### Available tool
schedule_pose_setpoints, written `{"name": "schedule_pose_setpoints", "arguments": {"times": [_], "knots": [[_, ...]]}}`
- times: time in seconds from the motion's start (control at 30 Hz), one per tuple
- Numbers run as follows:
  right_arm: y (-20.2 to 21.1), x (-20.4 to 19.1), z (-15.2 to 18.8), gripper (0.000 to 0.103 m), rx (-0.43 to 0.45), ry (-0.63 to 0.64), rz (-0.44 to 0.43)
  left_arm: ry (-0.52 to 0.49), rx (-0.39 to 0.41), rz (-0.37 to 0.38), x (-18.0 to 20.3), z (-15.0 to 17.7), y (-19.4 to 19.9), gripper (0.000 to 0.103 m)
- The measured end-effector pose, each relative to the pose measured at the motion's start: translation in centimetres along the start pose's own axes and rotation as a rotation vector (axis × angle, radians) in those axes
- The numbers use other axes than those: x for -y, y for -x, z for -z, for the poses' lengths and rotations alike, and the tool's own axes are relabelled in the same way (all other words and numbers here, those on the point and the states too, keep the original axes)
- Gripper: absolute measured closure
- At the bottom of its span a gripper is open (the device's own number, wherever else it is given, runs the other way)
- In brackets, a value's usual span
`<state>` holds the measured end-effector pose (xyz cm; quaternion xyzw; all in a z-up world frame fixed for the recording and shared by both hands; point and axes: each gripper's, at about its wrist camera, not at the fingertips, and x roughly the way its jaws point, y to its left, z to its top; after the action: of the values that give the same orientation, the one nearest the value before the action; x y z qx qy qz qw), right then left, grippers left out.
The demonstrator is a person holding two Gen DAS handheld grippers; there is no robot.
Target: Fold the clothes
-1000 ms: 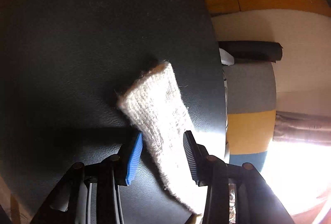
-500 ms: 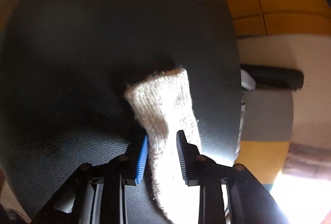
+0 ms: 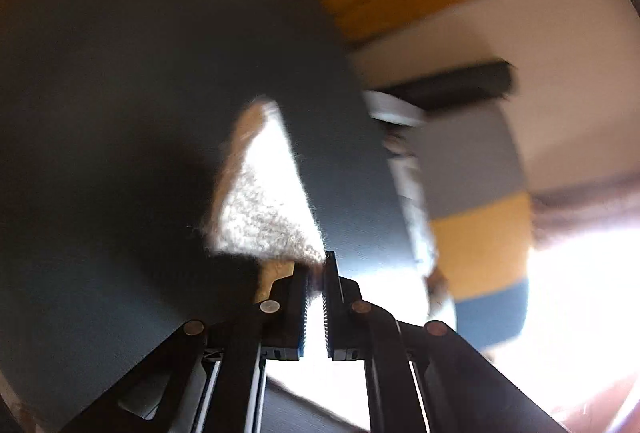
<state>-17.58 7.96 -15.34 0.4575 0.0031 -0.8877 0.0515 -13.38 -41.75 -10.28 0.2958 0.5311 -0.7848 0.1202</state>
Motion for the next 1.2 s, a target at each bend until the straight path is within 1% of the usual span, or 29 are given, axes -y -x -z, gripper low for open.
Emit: {"name": "schedule_pose_setpoints", "arguments": {"times": [0.07, 0.17, 0.23, 0.33, 0.47, 0.53, 0.6, 0.67, 0.73, 0.83, 0.87, 0.93, 0.97, 1.03, 1.1, 1.17, 1.2], "knots": [[-0.1, 0.1, 0.0, 0.000, -0.007, 0.005, -0.001, -0.064, -0.034, 0.051, 3.1, 1.7, -0.1, 0.099], [0.0, 0.0, 0.2, 0.000, 0.008, 0.009, 0.005, -0.158, -0.086, 0.127, 7.7, 4.3, -0.3, 0.099], [0.1, 0.0, 0.3, 0.000, 0.015, 0.006, 0.003, -0.205, -0.139, 0.184, 10.6, 6.6, -0.6, 0.099], [0.2, 0.2, 0.3, 0.000, 0.016, 0.005, -0.003, -0.273, -0.216, 0.250, 15.1, 10.3, -2.2, 0.099], [0.6, 0.4, 0.0, 0.000, 0.010, 0.002, -0.020, -0.350, -0.316, 0.306, 20.0, 15.1, -4.7, 0.099], [1.3, 1.0, -0.2, 0.000, 0.024, -0.014, -0.050, -0.402, -0.361, 0.319, 22.4, 17.9, -6.4, 0.099], [2.2, 1.9, -0.2, 0.000, 0.043, -0.033, -0.076, -0.434, -0.424, 0.328, 24.2, 20.8, -8.5, 0.099], [2.6, 2.9, -0.3, 0.000, 0.044, -0.030, -0.041, -0.463, -0.479, 0.328, 26.0, 23.6, -11.1, 0.099], [2.5, 4.0, -0.1, 0.000, 0.031, -0.026, -0.006, -0.492, -0.548, 0.322, 26.8, 27.7, -11.8, 0.099], [2.4, 6.6, 0.4, 0.000, -0.003, -0.042, 0.043, -0.538, -0.627, 0.281, 26.5, 31.6, -14.1, 0.099], [2.4, 7.7, 0.7, 0.000, -0.011, -0.063, 0.044, -0.562, -0.647, 0.264, 26.5, 32.5, -14.9, 0.099], [2.5, 9.0, 1.2, 0.000, -0.005, -0.081, 0.022, -0.595, -0.684, 0.221, 26.1, 34.6, -16.8, 0.099], [2.6, 9.5, 1.5, 0.000, 0.000, -0.088, 0.009, -0.611, -0.712, 0.210, 25.4, 35.8, -16.5, 0.099], [2.7, 10.3, 1.9, 0.000, 0.009, -0.094, -0.018, -0.638, -0.738, 0.171, 23.8, 37.7, -15.8, 0.099], [3.0, 10.6, 1.9, 0.000, 0.017, -0.087, -0.049, -0.654, -0.771, 0.178, 23.2, 38.7, -15.3, 0.097], [3.5, 11.2, 1.9, 0.000, 0.024, -0.111, -0.109, -0.633, -0.754, 0.214, 22.8, 38.1, -13.8, 0.093], [3.8, 11.7, 1.9, 0.000, 0.032, -0.142, -0.154, -0.621, -0.744, 0.233, 22.6, 37.7, -13.0, 0.091]]}}
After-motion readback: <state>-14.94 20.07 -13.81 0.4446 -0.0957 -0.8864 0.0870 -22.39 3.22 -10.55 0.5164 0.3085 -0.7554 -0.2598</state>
